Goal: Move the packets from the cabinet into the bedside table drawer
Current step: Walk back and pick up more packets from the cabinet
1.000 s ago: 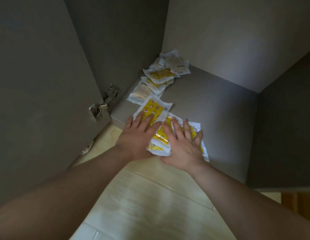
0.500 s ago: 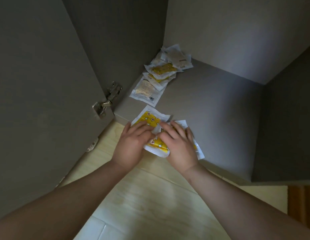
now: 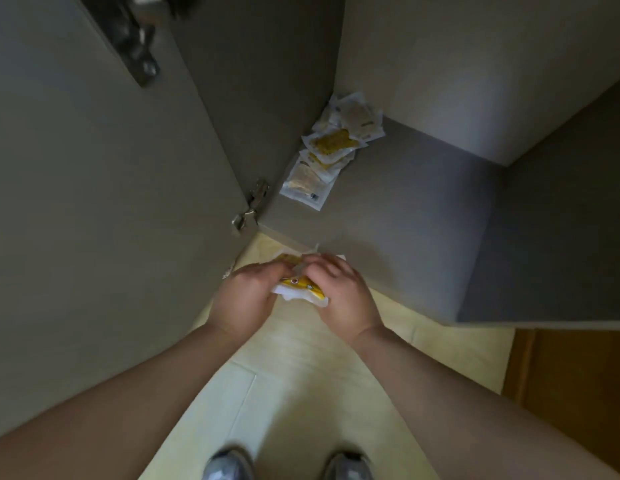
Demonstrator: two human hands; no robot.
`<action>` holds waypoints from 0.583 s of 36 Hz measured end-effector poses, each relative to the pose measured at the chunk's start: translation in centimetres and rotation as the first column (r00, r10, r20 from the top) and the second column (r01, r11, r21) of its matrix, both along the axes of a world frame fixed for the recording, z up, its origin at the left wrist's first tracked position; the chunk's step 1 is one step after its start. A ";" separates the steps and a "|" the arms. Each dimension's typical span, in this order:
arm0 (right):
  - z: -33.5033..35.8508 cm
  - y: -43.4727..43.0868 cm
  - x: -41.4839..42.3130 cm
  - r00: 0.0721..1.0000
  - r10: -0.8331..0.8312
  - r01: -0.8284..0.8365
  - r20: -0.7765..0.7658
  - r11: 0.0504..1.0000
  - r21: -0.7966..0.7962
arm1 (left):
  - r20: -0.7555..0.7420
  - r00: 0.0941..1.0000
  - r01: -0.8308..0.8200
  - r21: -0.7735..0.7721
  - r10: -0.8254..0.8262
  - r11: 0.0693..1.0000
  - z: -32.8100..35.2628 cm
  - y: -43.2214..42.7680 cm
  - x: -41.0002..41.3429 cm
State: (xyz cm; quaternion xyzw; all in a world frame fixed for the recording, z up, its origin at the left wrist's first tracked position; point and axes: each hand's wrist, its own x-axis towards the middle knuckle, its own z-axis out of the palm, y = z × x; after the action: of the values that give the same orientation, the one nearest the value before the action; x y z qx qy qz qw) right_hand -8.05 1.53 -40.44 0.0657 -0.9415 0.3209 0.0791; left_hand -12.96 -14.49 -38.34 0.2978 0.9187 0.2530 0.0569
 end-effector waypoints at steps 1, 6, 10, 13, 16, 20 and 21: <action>1.7 0.0 0.3 1.000 -0.016 0.016 0.017 1.000 -0.011 | 0.012 1.000 0.009 0.004 -0.009 1.000 1.7 0.1 0.1; 10.7 0.2 3.0 0.995 -0.059 0.065 0.081 0.995 -0.071 | 0.042 0.999 0.005 0.023 -0.006 1.000 10.5 0.9 2.3; 18.2 -0.1 5.3 0.986 -0.084 0.096 0.146 0.993 -0.071 | 0.079 0.997 -0.026 0.048 0.022 0.998 18.1 0.8 4.5; 23.8 -0.4 6.6 0.986 -0.075 0.086 0.152 0.994 -0.065 | 0.093 0.995 -0.035 0.082 0.028 0.996 23.6 0.3 6.1; 29.0 -0.8 7.9 0.979 -0.069 0.084 0.190 0.994 -0.075 | 0.134 0.991 -0.048 0.140 0.029 0.989 28.6 -0.4 7.3; 35.5 -0.7 9.5 0.964 -0.001 0.033 0.266 0.993 -0.114 | 0.157 0.986 -0.081 0.173 0.054 0.982 33.7 -1.6 9.6; 37.0 -0.6 9.7 0.960 0.019 0.014 0.279 0.993 -0.115 | 0.161 0.983 -0.112 0.182 0.083 0.977 35.2 -1.8 10.2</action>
State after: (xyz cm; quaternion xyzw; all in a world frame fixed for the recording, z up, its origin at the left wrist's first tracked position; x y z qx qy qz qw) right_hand 1.62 0.89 -3.43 0.0162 -0.9229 0.3813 -0.0516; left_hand -2.75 -16.32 -3.14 0.2362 0.8967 0.3644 0.0859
